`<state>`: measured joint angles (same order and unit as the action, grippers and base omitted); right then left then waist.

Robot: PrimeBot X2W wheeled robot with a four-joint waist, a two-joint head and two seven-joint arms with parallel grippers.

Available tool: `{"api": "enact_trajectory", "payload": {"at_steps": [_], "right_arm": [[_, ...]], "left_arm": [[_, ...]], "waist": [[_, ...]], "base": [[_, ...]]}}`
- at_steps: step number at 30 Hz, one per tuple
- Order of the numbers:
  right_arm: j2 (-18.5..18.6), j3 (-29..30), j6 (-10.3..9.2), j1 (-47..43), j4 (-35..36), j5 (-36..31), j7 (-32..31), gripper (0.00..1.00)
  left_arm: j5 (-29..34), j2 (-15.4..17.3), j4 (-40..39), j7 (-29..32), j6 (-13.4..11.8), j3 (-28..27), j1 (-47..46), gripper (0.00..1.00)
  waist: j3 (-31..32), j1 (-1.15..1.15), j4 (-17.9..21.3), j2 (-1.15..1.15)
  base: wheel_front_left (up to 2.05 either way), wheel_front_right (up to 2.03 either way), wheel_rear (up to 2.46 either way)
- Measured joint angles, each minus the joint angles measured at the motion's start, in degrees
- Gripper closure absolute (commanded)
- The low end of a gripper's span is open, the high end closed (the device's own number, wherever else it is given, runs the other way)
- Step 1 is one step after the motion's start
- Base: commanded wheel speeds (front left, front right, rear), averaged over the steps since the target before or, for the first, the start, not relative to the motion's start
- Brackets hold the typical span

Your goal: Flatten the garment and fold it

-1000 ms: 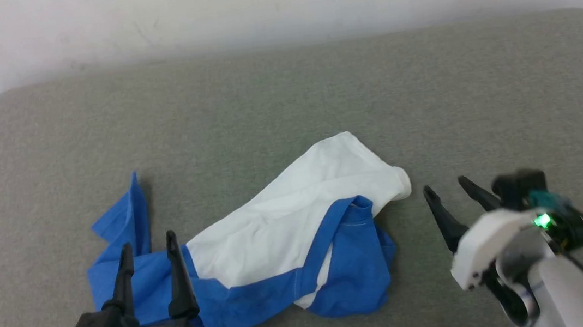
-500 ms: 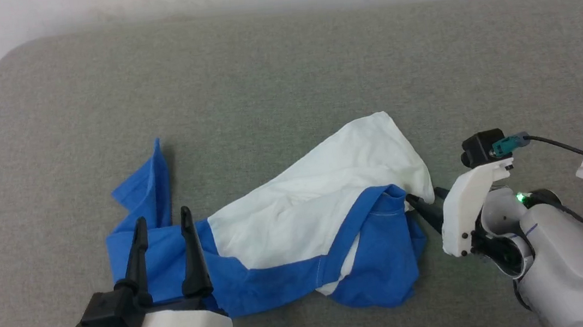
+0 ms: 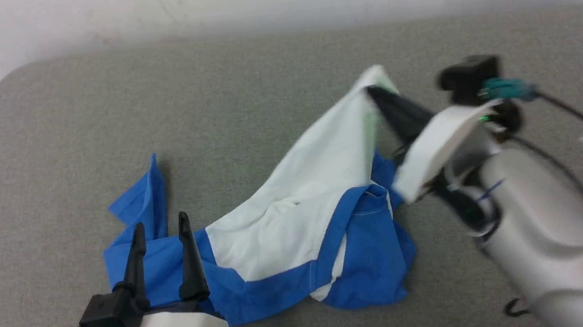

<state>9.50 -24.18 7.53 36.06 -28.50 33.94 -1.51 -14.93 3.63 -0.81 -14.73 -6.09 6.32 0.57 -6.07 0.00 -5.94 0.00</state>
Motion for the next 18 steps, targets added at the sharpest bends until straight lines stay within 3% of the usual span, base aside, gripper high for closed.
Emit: {"api": "enact_trajectory", "payload": {"at_steps": [4,8,17,18], "right_arm": [[-2.7,-11.1,0.0,0.1,7.5,0.1,0.9,1.0],[-2.6,-21.7,0.01,-3.6,12.9,2.3,-2.6,1.0],[1.1,-35.8,0.01,-13.1,9.6,4.0,-10.0,1.0],[1.2,-36.4,0.01,-13.4,9.7,4.0,-9.6,0.8]], "left_arm": [[0.0,-0.2,0.4,0.0,0.1,-0.6,0.3,0.0],[0.3,-0.2,0.6,0.0,0.5,-1.1,0.6,0.0],[0.4,-0.4,0.7,0.0,0.6,-1.4,0.8,0.0],[0.4,-0.4,0.7,0.0,0.6,-1.5,0.8,0.0]], "waist": [[1.4,0.0,0.5,0.0],[2.5,-0.01,0.9,0.0],[2.7,-0.01,1.7,0.0],[2.7,-0.01,1.7,0.0]], "base": [[0.0,0.0,0.0],[0.0,0.0,0.0],[0.0,0.0,0.0],[0.0,0.0,0.0]]}}
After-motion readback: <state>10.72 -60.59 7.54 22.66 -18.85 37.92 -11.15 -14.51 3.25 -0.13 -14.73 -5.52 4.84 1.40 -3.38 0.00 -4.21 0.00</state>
